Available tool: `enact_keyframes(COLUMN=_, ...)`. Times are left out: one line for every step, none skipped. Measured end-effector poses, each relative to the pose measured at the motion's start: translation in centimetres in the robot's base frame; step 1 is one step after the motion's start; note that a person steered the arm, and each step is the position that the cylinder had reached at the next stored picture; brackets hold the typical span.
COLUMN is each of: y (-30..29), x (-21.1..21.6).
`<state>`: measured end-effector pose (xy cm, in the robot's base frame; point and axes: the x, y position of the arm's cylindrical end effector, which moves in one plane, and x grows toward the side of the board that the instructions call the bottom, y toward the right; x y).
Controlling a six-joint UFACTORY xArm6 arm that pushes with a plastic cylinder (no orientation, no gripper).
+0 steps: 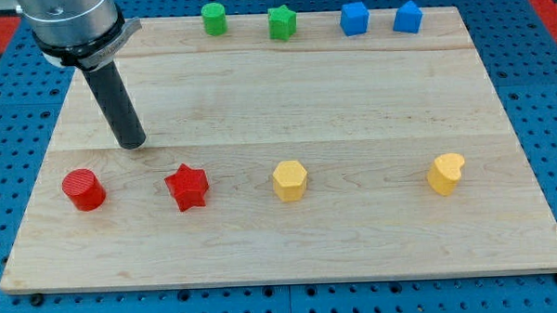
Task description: Place the blue triangle close to blue cube
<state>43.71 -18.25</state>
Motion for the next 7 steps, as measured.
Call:
enact_keyframes(y=3.7, x=-1.3)
enact_keyframes(y=9.4, x=-3.4)
enact_keyframes(y=13.4, x=-3.5)
enact_keyframes(y=16.6, x=-3.5)
enact_keyframes(y=18.9, x=-3.6)
enact_keyframes(y=23.3, x=-5.0)
enact_keyframes(y=26.4, x=-7.8)
